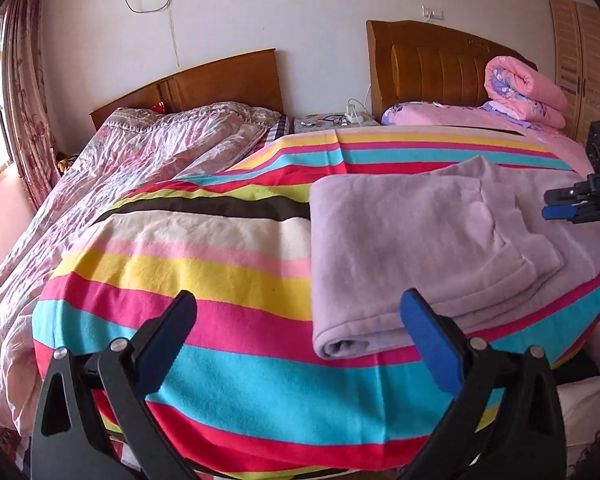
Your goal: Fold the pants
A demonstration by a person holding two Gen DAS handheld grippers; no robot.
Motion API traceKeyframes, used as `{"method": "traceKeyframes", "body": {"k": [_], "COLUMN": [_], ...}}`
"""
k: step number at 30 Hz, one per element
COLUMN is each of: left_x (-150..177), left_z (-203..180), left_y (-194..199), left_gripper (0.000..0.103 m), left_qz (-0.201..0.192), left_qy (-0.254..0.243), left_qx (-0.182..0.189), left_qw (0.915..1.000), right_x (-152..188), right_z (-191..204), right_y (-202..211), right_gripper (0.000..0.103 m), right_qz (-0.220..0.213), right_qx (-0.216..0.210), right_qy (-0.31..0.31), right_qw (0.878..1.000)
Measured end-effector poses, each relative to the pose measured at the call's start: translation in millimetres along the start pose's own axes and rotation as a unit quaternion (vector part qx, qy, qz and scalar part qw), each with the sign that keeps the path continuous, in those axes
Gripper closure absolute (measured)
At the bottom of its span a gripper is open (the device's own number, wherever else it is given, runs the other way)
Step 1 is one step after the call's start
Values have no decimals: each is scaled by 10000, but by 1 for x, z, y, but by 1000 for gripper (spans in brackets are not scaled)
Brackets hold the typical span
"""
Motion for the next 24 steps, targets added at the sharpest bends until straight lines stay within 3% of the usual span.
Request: {"method": "traceKeyframes", "body": {"k": [3,7,8,10,12,18,21,23,24], "left_x": [-13,12,21,31,29,9,17,21,20], "left_z": [-39,-99,-110,-122,-121,-128,-139,-138,-137], "left_y": [-26,-68,-75,-77,-75,-73,-86,-88,-87], "left_gripper": [1,1,2,2,2,2,2,2,2], "left_qz": [115,694,832,789,808,685,835,796,809], "left_qy": [-49,-775,-936,-1124,-1067,-1344,-1685,-1562,-1480], "left_qx": [363,602,627,608,716,620,420,489,570], "left_qw": [9993,9928,9901,9887,9884,9866,9813,9833,9840], "right_x": [-20,-19,-16,-12,-15,-44,-38,-28,-26], "right_z": [-13,6,11,16,17,50,30,8,0], "right_y": [-26,-42,-45,-47,-46,-24,-35,-49,-50], "right_gripper": [40,44,49,83,87,89,88,88,88], "right_qz": [169,570,661,755,692,34,345,490,461], "right_qx": [71,-79,-48,75,40,349,510,917,743], "right_qy": [-113,242,359,500,499,1217,1004,909,739], "right_qw": [9998,9980,9972,9959,9963,9920,9930,9904,9934]}}
Point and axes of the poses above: each gripper's, at about its wrist camera, not at the fingertips, and y roughly against the way its jaws point, z to its left, x to its underside, the point moved 4 cm from there along -y, roughly the way its jaws point, and after that the axes turned 9 degrees about y, right-handed, at the moved point
